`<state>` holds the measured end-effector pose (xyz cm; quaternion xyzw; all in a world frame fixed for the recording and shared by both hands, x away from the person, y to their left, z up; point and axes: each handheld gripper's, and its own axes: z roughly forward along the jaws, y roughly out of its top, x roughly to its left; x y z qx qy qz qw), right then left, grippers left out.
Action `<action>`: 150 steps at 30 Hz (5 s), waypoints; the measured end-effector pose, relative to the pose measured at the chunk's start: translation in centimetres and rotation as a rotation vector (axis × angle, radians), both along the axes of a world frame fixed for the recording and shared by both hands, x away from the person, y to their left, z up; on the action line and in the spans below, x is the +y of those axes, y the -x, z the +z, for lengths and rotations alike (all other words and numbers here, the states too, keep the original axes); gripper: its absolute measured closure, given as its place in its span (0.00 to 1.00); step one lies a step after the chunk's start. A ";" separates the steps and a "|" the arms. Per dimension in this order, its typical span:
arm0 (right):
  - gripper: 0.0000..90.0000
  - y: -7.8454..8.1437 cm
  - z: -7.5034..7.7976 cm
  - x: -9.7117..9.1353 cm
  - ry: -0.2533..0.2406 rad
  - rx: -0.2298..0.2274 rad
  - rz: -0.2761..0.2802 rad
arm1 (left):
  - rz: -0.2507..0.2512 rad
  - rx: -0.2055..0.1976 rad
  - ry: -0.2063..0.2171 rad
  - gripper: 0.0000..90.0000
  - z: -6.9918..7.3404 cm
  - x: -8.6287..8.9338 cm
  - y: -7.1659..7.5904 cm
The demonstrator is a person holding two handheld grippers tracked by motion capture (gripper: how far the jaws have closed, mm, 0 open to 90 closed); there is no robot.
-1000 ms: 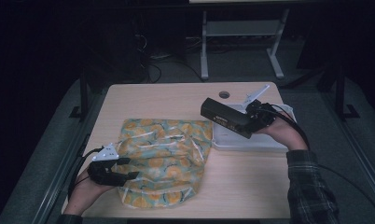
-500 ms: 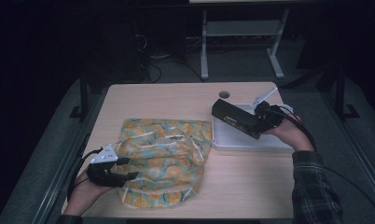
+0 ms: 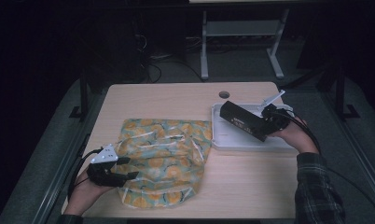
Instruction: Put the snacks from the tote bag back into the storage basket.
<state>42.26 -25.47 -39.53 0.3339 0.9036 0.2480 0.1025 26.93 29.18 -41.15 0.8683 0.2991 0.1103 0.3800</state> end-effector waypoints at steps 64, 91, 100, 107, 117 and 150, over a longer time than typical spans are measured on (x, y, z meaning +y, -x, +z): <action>0.68 -3.0 2.2 1.4 -0.076 0.017 -0.192 | -0.041 0.011 -0.020 0.38 -0.3 -0.3 0.2; 0.99 -7.2 -0.9 4.7 0.045 0.104 -0.146 | -0.063 0.017 -0.017 0.37 -0.4 -0.7 0.3; 0.99 -6.2 -1.2 5.0 0.065 0.119 -0.090 | -0.065 0.017 -0.019 0.37 -0.3 -0.5 0.3; 0.99 -5.2 -0.9 5.4 0.090 0.126 -0.049 | -0.062 0.016 -0.014 0.37 -0.3 -0.6 0.3; 0.99 -4.0 -0.8 5.5 0.104 0.130 -0.004 | -0.061 0.015 -0.013 0.37 -0.3 -0.6 0.4; 0.75 -1.2 -0.1 3.6 0.024 0.060 -0.078 | -0.066 0.020 -0.022 0.37 -0.3 -0.6 0.3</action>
